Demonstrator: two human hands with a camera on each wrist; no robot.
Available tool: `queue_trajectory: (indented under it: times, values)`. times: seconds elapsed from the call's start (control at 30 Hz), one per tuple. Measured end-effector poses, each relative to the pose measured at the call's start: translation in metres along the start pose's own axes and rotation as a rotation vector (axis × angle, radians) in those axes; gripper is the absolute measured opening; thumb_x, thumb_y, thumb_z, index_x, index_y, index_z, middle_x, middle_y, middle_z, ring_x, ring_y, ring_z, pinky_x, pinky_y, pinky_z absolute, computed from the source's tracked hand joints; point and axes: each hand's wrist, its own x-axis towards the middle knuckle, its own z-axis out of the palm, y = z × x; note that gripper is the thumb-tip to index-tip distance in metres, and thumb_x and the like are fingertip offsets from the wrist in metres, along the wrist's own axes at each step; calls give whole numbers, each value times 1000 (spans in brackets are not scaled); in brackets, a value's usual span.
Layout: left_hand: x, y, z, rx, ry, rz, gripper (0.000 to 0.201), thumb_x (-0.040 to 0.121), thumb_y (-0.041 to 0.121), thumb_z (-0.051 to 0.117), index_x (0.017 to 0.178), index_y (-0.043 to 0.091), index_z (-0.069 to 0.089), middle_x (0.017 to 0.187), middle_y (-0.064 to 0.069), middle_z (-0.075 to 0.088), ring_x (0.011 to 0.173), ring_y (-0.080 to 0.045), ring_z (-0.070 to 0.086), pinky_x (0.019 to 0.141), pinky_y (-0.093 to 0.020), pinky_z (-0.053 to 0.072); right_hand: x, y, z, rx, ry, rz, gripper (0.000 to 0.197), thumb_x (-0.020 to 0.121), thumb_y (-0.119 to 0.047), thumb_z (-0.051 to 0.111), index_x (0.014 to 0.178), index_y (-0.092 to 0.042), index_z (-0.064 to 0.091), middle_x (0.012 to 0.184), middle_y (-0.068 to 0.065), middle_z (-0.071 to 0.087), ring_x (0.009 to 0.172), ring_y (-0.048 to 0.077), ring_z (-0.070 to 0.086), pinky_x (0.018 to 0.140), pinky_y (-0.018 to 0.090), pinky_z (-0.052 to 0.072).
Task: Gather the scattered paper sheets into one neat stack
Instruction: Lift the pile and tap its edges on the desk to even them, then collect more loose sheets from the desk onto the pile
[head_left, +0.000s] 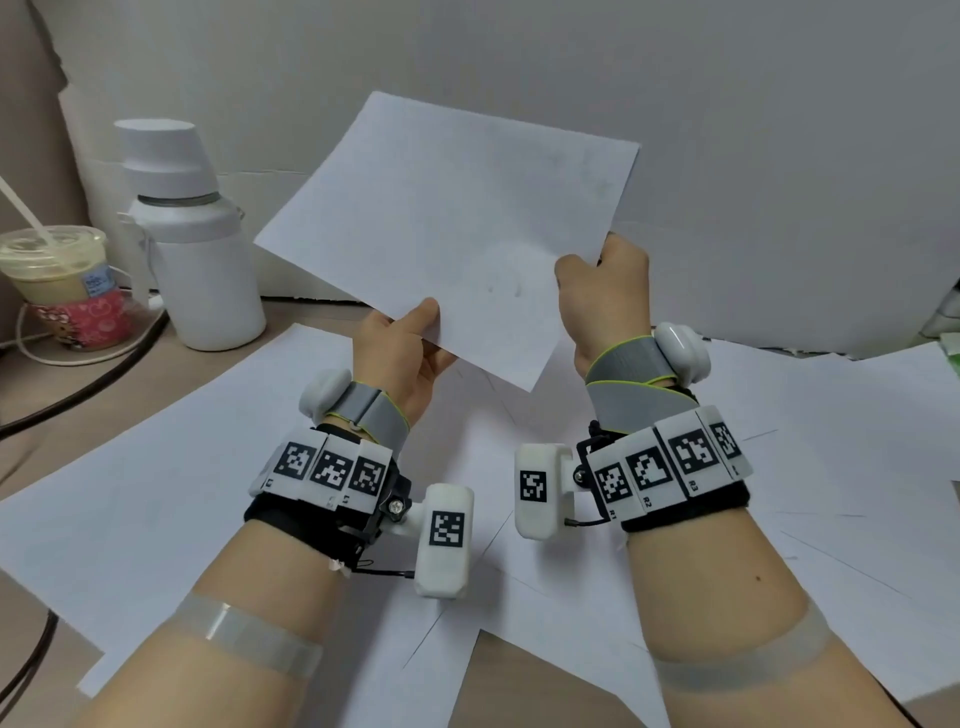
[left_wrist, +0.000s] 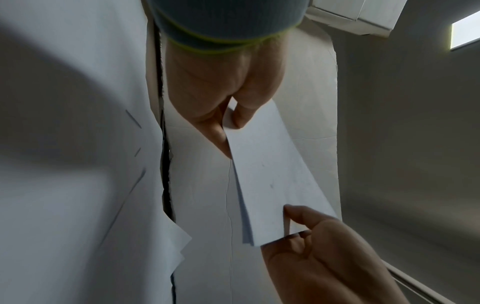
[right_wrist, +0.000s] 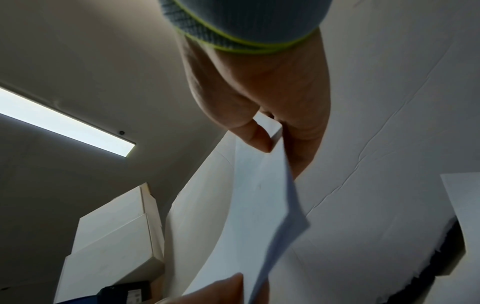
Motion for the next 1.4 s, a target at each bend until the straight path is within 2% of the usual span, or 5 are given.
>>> queue_trajectory:
  times: [0.33, 0.53, 0.7, 1.2, 1.4]
  values:
    - [-3, -1, 6, -10, -24, 16, 26, 96, 1, 59, 122, 2, 57, 116, -16, 69, 90, -27, 71, 57, -29, 58, -13, 0, -12, -2, 12, 33, 25, 84, 2, 46, 70, -18, 45, 58, -11, 43, 54, 15, 34, 50, 18, 33]
    - [-4, -8, 9, 73, -19, 10, 17, 95, 3, 60, 111, 10, 60, 122, -14, 69, 95, -28, 71, 66, -36, 61, -23, 10, -24, 28, -31, 111, 13, 76, -10, 50, 85, -1, 51, 75, 6, 42, 66, 21, 35, 61, 35, 44]
    - [-7, -12, 13, 135, -23, 7, 25, 95, 2, 59, 120, 7, 61, 118, -12, 71, 101, -31, 71, 66, -37, 61, -24, 10, -55, 14, -57, 198, 8, 91, -16, 59, 85, -11, 57, 78, 4, 62, 67, 22, 65, 66, 38, 61]
    - [-43, -53, 31, 506, -143, -217, 27, 92, -7, 56, 113, 10, 60, 114, -13, 67, 92, -32, 69, 61, -40, 57, -26, 42, -215, -827, 11, 650, 28, 82, -20, 63, 101, -3, 50, 85, 14, 54, 78, 31, 47, 65, 34, 37]
    - [-48, -58, 31, 576, -161, -263, 25, 91, -7, 58, 112, 6, 60, 111, -17, 68, 95, -37, 68, 59, -41, 61, -21, 35, -228, -971, -20, 768, 50, 89, -30, 62, 129, -2, 51, 113, 15, 51, 113, 38, 57, 100, 47, 48]
